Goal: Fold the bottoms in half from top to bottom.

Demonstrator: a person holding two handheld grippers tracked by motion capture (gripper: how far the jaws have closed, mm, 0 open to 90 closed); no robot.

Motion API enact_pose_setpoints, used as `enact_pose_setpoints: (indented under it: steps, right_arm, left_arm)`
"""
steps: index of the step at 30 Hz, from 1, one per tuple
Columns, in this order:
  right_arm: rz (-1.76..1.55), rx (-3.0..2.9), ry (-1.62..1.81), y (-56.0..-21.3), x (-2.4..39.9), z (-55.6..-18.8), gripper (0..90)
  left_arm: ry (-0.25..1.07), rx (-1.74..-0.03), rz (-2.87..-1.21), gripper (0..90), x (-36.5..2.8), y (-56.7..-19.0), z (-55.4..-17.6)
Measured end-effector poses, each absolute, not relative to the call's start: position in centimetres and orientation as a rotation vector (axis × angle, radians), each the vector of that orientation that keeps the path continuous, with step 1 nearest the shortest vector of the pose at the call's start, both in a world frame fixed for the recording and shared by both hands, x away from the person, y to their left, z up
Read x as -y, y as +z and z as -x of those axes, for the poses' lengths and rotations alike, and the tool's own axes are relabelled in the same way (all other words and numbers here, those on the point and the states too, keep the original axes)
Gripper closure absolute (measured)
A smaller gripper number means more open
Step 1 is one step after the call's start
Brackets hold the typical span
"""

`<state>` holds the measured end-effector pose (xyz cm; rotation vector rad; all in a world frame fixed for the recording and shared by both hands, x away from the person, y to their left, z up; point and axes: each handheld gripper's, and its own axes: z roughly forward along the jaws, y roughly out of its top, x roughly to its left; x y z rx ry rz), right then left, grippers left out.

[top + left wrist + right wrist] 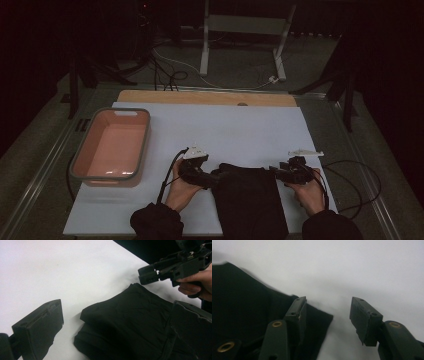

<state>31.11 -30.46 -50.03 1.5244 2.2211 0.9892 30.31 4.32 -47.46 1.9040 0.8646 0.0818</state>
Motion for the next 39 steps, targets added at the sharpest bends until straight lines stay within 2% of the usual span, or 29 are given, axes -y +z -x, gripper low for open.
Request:
enact_pose_setpoints:
  steps: [10,14,19,21,25,30,39]
  right_arm:
    - [-1.549,-2.272,0.944,-51.2,30.0,-31.7,53.5]
    - [-1.523,-2.309,0.940,-51.2,29.6,-31.4,62.7]
    - [-1.487,-2.375,0.926,-50.9,29.2,-30.7,83.0]
    - [-1.480,-2.367,0.914,-50.8,29.2,-30.7,86.5]
    - [-1.480,-2.331,0.905,-50.7,29.4,-30.8,87.6]
    - [-1.504,-2.274,0.896,-50.5,30.2,-31.0,88.1]
    - [-1.520,-2.253,0.908,-50.4,30.7,-31.1,88.7]
  left_arm:
    - [0.076,-0.868,-1.911,1.6,-4.4,-48.1,-30.7]
    - [0.087,-0.869,-1.913,2.5,-4.6,-48.2,-30.9]
    - [0.096,-0.876,-1.927,3.6,-4.6,-48.6,-31.1]
    - [0.098,-0.882,-1.928,3.8,-4.5,-48.7,-31.3]
    - [0.085,-0.901,-1.938,5.9,-4.2,-49.1,-31.6]
    - [0.082,-0.968,-1.969,16.0,-3.9,-49.8,-32.1]
    - [0.117,-1.041,-2.017,26.2,-2.7,-50.8,-32.9]
